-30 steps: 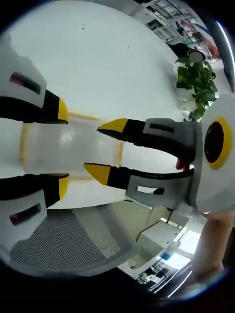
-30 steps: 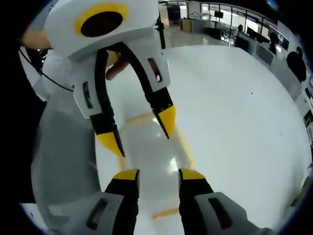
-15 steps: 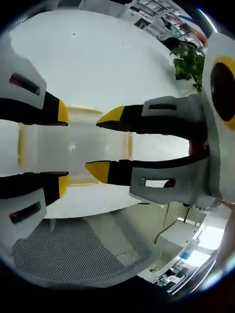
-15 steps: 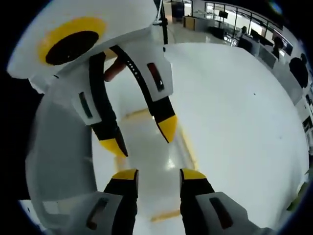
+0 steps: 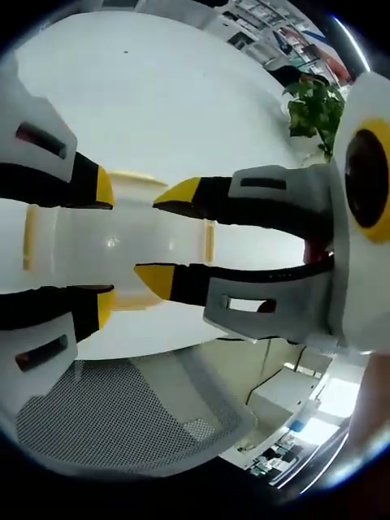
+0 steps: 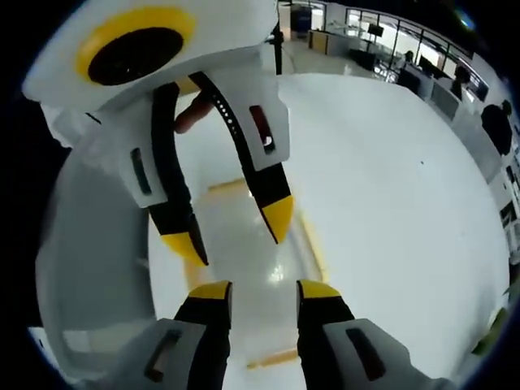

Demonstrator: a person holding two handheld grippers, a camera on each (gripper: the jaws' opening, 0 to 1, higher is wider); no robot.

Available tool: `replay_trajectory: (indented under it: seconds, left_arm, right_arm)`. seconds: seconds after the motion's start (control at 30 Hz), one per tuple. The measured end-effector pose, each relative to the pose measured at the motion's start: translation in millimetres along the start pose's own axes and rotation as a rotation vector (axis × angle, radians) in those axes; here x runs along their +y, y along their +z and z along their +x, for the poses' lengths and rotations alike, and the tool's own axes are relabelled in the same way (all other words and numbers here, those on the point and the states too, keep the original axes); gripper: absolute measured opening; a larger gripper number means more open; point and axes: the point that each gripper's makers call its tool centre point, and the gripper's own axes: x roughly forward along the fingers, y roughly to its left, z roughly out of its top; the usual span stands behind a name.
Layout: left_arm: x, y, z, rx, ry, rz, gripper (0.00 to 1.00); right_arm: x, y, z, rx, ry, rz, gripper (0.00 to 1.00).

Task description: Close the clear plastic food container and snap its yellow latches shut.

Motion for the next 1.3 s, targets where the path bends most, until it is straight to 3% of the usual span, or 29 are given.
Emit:
replay_trajectory:
  seconds: [0.37,0.7,0.87,1.3]
  left_arm:
    - [-1.3,-0.4,1,0.01,-0.001,0.007,0.36]
    - [-5.5,-0.9,0,0.011,-0.019,0.009,0.39]
    - [-14.2,-2.1,1,0.017,-0.042,0.027,0.52]
    - [-13.1,-3.6,3,0.033,-0.001,0.083,0.54]
  right_arm:
    - [-9,1.2,1,0.018,-0.023,-0.009,0.32]
    - [-15,3.8,2,-0.007,-0.022,0.033,0.32]
    - [-16,4.4,1,-0.005,-0.029,0.026,0.33]
    - [-32,15.9,-3,-0.036,-0.058,0.026,0.35]
